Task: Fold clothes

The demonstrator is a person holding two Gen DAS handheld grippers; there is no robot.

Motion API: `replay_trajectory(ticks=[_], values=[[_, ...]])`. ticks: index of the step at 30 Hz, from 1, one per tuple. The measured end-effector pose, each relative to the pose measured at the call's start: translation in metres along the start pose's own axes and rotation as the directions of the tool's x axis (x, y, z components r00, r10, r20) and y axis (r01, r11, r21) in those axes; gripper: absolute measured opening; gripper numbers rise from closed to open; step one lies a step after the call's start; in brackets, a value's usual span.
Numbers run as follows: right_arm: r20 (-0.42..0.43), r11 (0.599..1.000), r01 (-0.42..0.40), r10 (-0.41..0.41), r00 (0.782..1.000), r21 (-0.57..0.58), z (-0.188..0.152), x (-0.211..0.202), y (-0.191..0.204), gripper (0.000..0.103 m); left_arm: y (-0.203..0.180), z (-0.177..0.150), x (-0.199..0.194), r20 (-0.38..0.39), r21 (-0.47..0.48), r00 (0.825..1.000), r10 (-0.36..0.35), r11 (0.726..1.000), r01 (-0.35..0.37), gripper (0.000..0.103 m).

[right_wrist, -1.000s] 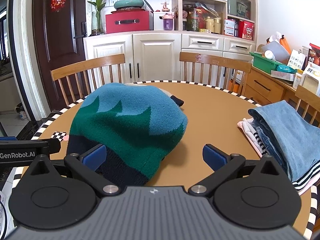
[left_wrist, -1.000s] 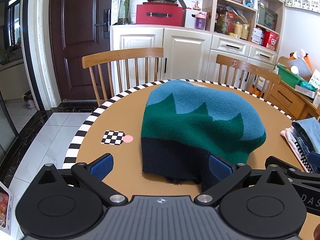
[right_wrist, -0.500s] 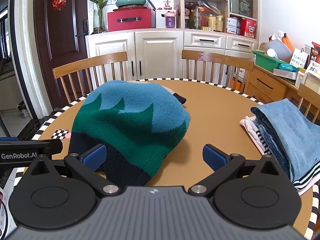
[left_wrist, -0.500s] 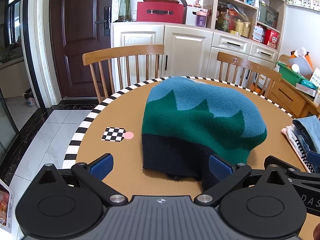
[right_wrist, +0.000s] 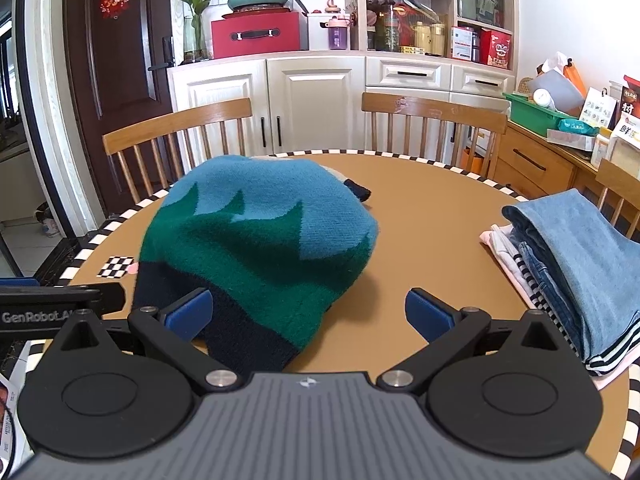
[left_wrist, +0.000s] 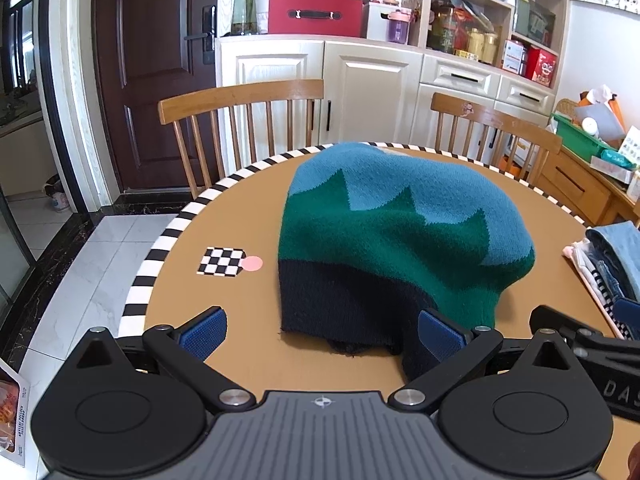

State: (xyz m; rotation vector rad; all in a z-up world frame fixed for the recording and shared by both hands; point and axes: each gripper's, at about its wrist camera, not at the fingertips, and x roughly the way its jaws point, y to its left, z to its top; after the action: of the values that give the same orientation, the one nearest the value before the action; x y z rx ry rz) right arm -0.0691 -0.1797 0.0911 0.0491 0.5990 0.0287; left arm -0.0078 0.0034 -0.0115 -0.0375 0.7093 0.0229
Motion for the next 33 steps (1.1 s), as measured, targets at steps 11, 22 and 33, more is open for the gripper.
replay_trajectory(ticks=[11, 22, 33], values=[[-0.02, 0.987, -0.029, 0.033, 0.999, 0.157, -0.003, -0.001, -0.082, 0.086, -0.096, -0.031, 0.035, 0.019, 0.421, 0.997, -0.07, 0.905, 0.055, 0.103], [-0.03, 0.984, -0.013, 0.019, 0.999, 0.176, -0.017, -0.009, -0.135, 0.087, -0.173, -0.053, 0.115, -0.04, 0.522, 0.999, 0.028, 0.853, -0.003, 0.02], [0.059, 0.983, -0.105, 0.115, 0.992, -0.152, 0.019, 0.081, -0.13, 0.075, -0.098, -0.017, 0.069, -0.002, 0.177, 0.992, 0.13, 0.976, -0.127, 0.013]])
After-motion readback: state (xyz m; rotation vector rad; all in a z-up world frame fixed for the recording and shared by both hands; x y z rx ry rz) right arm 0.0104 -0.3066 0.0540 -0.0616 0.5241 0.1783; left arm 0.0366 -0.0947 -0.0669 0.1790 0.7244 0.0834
